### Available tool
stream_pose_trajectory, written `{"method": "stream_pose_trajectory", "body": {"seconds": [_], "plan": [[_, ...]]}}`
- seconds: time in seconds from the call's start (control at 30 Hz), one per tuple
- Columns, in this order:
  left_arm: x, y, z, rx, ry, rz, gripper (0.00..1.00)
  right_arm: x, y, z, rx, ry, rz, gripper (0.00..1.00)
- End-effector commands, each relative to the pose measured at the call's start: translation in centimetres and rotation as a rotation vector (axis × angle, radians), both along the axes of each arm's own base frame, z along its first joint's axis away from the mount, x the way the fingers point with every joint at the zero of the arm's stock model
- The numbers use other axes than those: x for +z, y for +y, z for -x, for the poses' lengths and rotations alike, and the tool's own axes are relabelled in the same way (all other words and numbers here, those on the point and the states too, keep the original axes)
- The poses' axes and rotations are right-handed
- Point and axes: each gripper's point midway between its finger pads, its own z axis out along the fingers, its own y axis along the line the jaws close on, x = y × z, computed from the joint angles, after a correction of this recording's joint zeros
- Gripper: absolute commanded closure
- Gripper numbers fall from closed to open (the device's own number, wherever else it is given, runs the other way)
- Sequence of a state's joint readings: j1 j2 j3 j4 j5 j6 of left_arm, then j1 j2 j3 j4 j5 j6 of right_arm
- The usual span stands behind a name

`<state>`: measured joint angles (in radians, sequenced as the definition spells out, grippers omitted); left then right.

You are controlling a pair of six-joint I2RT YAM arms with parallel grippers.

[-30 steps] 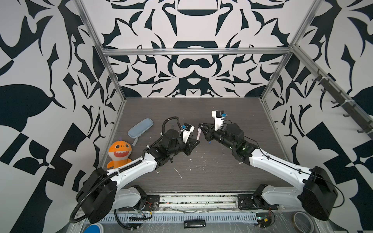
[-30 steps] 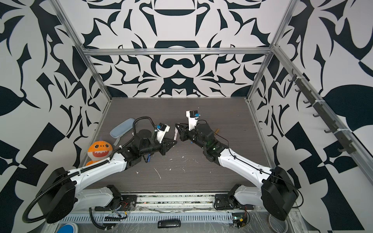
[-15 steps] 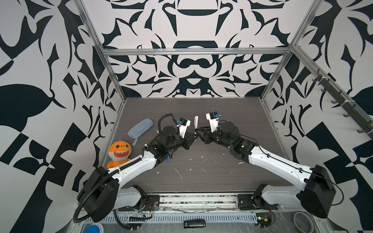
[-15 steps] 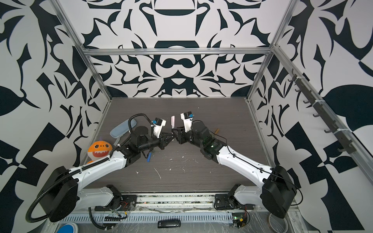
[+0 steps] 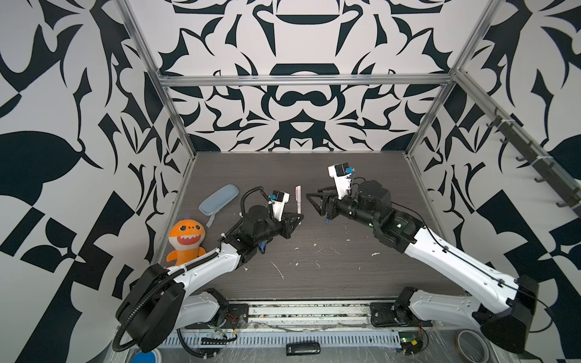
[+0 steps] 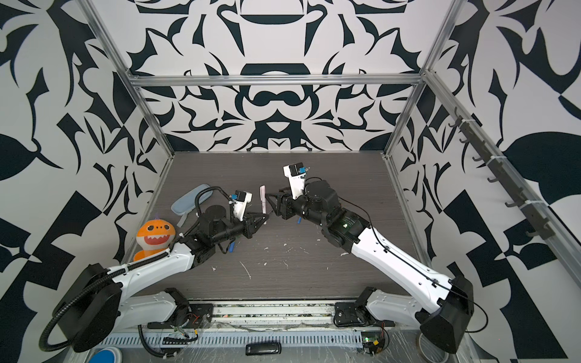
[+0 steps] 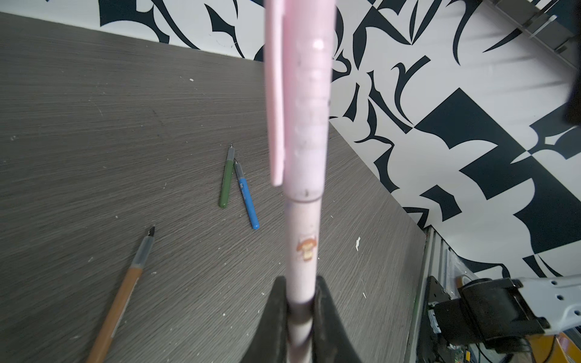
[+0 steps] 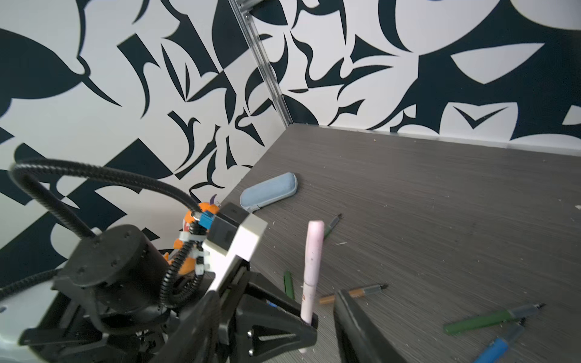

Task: Insert pens into pen caps
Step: Put on the pen cap to the pen, then place a pen at the top-center of the table.

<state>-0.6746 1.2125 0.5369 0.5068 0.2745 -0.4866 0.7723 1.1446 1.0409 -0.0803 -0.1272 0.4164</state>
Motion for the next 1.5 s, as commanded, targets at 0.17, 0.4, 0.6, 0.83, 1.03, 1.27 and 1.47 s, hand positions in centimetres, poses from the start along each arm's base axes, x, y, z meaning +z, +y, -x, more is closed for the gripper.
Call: {"method": "stream_pose_trajectory", "body": {"seconds": [0.17,0.4,0.6,0.83,1.03,1.27,1.47], "plan": [[1.8,-0.4,0.5,-0.031,-0.039,0.091,1.0,-2.2,-0.2,0.6,0.017,0.062,0.05,0.41],[2.3,-0.9,0.9,-0.063,-0.037,0.119,1.0,-2.9,2.6,-0.2,0.097,0.082,0.039,0.61],[2.4,-0.9,1.2,-0.078,-0.042,0.115,1.0,-4.2,4.6,-1.3,0.128,0.115,0.036,0.66],[2.0,-1.0,1.5,-0.093,-0.035,0.128,1.0,-4.3,5.0,-1.6,0.127,0.123,0.018,0.83],[2.1,-1.3,1.6,-0.113,-0.034,0.141,1.0,-4.4,5.0,-1.6,0.128,0.135,0.02,0.97],[1.2,-0.7,1.8,-0.084,0.004,0.148,0.44,-2.3,4.4,-2.5,0.07,0.095,0.021,0.99],[0.3,1.4,2.2,0.006,0.002,0.153,0.11,-0.9,3.4,-4.5,0.0,0.064,0.075,1.0]]}}
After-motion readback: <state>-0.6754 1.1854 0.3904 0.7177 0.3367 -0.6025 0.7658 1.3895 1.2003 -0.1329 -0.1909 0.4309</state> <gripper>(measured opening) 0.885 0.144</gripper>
